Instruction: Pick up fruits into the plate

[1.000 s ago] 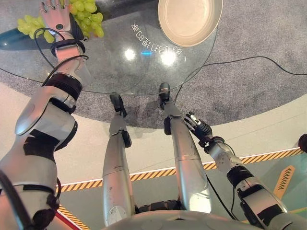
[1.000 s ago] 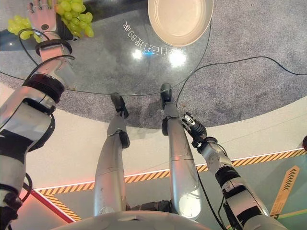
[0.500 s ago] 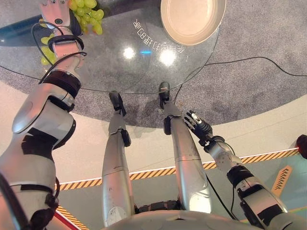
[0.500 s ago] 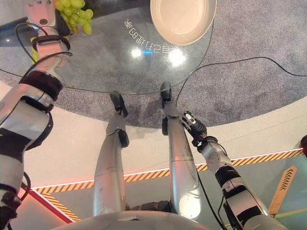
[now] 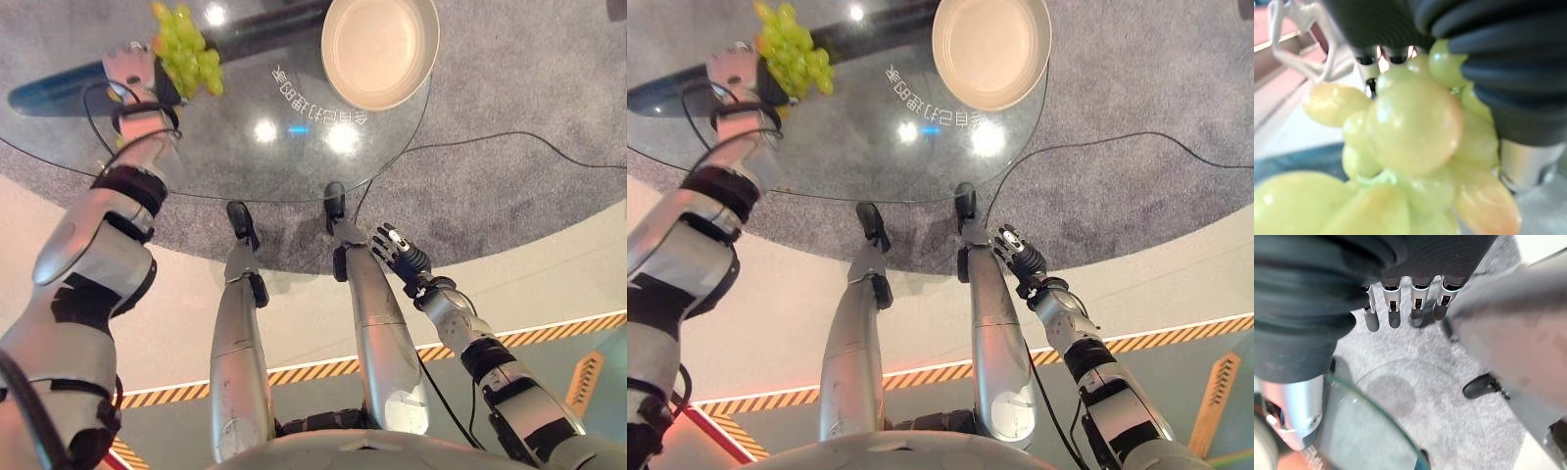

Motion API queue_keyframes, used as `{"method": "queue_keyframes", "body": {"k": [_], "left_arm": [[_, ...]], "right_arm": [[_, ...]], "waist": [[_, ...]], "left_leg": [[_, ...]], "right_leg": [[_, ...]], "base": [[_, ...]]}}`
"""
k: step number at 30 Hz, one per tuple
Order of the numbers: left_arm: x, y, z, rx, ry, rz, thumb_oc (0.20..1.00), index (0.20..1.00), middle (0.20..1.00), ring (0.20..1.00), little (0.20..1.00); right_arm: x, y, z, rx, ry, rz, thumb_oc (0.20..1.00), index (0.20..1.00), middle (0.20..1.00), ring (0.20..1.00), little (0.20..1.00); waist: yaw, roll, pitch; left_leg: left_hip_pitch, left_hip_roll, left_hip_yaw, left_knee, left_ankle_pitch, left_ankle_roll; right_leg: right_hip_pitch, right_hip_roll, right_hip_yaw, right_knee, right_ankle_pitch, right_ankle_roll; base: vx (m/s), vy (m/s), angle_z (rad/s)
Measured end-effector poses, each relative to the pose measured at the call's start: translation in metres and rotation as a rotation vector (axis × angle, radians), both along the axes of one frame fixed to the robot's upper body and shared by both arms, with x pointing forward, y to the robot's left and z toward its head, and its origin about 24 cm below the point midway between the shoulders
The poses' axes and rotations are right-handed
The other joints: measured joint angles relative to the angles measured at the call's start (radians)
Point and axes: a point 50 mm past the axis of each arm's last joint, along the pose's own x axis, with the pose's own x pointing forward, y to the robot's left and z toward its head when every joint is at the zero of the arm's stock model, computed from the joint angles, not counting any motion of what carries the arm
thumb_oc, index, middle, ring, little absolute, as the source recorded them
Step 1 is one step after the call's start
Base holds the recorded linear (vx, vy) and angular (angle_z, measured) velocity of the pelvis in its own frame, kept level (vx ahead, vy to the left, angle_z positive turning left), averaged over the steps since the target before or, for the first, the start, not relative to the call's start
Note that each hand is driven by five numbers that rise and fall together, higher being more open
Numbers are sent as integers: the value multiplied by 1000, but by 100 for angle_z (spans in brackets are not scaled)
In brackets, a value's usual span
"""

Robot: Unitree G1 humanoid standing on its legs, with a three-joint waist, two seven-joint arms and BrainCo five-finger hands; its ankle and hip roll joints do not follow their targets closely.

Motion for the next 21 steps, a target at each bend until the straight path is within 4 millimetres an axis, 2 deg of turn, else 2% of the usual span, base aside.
{"method": "queue_keyframes", "body": {"k": [4,8,11,13,16,21], "left_arm": [[-1,-8,-18,-208,-18,-138,200,200,200,200,200],[-5,-23,-23,-337,-56,-284,200,200,200,200,200],[-11,-31,-34,-389,-55,-375,200,200,200,200,200],[-15,-35,-35,-404,-53,-428,200,200,200,200,200],[-20,-33,-39,-435,-34,-476,200,200,200,200,200],[-29,-24,-30,-512,-38,-544,200,200,200,200,200]], "right_arm": [[-4,9,-1,27,-19,6,1000,1000,1000,1000,1000],[-5,17,8,48,-77,32,1000,1000,1000,1000,1000],[-4,21,16,40,-130,44,1000,1000,1000,1000,1000],[-3,21,22,43,-163,44,1000,1000,1000,1000,1000],[-4,22,26,47,-187,49,1000,1000,1000,1000,1000],[-6,21,33,8,-230,79,1000,1000,1000,1000,1000]], "waist": [[25,1,2],[55,2,3],[65,3,3],[80,5,5],[89,10,7],[96,12,8]], "left_leg": [[96,-3,-6,-43,11,1],[198,-4,-16,-97,26,0],[299,-6,-24,-142,38,1],[353,-7,-25,-163,41,3],[446,-10,-28,-191,43,4],[529,-13,-34,-220,44,7]], "right_leg": [[92,-3,-10,-24,4,-1],[191,-4,-26,-57,-1,5],[295,-4,-41,-88,0,3],[351,-6,-49,-107,-1,6],[448,-9,-58,-134,-3,8],[540,-12,-73,-168,-7,16]], "base": [[-13,-17,5],[-12,-20,8],[-3,-13,10],[22,-4,8],[19,8,10],[46,-7,8]]}}
